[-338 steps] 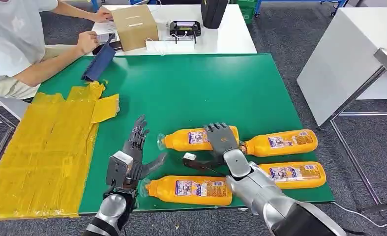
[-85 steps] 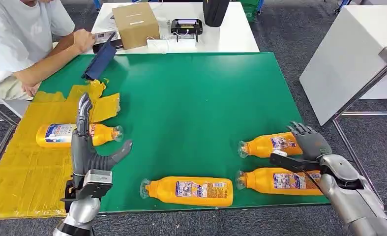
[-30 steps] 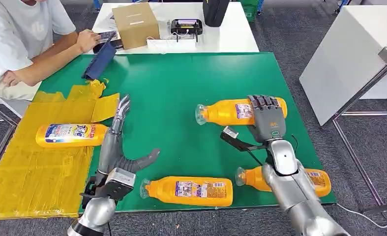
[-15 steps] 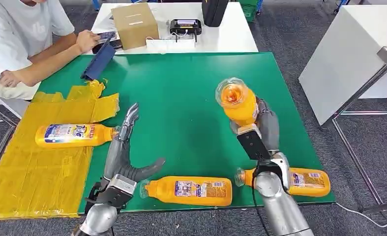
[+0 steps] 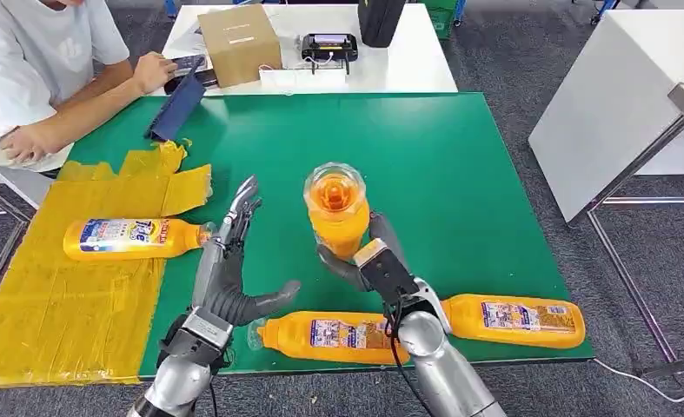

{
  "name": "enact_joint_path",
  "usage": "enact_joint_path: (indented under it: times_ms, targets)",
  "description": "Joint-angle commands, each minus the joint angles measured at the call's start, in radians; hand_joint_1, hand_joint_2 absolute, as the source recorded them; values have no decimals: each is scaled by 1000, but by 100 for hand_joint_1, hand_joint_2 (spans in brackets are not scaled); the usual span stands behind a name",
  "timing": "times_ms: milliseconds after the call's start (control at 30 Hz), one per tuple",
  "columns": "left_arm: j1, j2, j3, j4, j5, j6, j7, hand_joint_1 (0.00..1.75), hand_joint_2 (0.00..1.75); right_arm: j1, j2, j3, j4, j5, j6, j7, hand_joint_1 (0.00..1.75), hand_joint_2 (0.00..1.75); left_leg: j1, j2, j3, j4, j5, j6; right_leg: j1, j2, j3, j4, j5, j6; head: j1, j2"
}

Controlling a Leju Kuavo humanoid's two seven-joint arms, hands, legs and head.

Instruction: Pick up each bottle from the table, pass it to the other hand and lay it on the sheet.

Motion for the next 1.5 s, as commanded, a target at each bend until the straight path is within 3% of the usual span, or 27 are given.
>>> enact_joint_path:
  times_ms: [33,400,833,867,900,1500]
  targets:
    - [-56,32,-46,60,7,2,0,0,175,-70,6,127,135,28,8,-16,175,175,1,0,5,-1,-2,-2,1,5,5,-1,-1,-2,0,0]
    - [-82,17,-21,128,18,15,13,0,175,-63,-17,317,114,247,-79,-21,175,175,1,-2,6,0,-2,-2,0,4,6,-1,-2,-2,0,0]
    - [-92,11,-13,149,28,-2,26,0,175,-62,-20,338,111,282,-96,-5,175,175,1,-2,5,0,-2,-2,0,3,5,-1,-2,-2,0,0]
    - [-91,10,-12,149,30,-3,26,155,175,-62,-20,337,113,282,-96,-5,175,175,1,-1,3,0,-1,-1,0,2,3,-1,-1,-1,0,0]
    - [-90,8,-9,148,38,-9,25,175,175,-60,-20,336,114,282,-98,-4,175,175,2,-2,6,0,-3,-2,1,4,6,0,-2,-2,0,0]
    - [-101,9,17,132,51,-6,22,175,175,-37,-24,305,82,275,-121,-7,175,175,2,-3,6,0,-3,-2,1,4,6,-1,-3,-2,0,0]
